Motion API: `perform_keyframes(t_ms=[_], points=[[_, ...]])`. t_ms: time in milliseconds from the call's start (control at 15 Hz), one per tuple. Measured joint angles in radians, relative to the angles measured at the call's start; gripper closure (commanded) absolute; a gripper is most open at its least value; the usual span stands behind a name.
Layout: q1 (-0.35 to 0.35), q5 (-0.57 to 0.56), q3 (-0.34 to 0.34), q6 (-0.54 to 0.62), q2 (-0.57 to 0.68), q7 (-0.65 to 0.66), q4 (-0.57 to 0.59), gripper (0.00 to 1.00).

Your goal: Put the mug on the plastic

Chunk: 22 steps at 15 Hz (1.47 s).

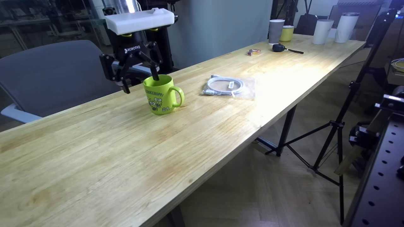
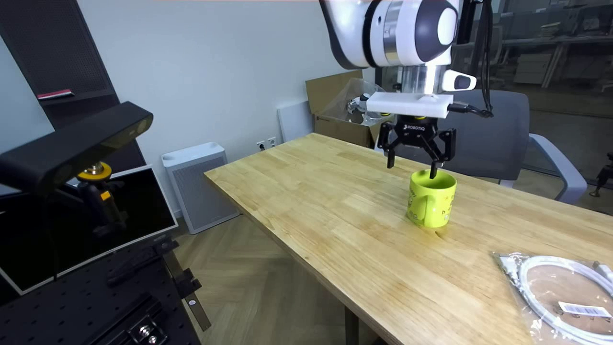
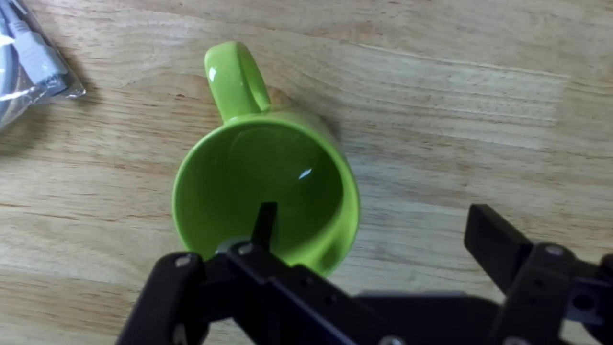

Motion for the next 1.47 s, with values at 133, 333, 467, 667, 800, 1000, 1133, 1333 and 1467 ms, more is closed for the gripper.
perform_keyframes(t_ms=[133,333,467,667,800,1000,1133,1333,1467], points=[[0.000,0.001,-0.002,0.003,0.008,0.000,0.001,0.00],[0.000,0.001,-0.007,0.007,0.021,0.001,0.001,0.26],[0.000,0.001,-0.010,0.012,0.031,0.001,0.002,0.40],[0.000,0.001,-0.015,0.015,0.039,0.003,0.003,0.61],[0.002,-0.001,-0.021,0.015,0.041,0.003,0.003,0.75],[0.005,-0.001,-0.030,0.012,0.042,0.005,0.004,0.95],[0.008,-0.001,-0.034,0.008,0.042,0.008,0.012,1.00],[0.015,-0.004,-0.043,-0.004,0.043,0.013,0.030,0.98],[0.017,-0.005,-0.051,-0.011,0.044,0.013,0.043,0.98]])
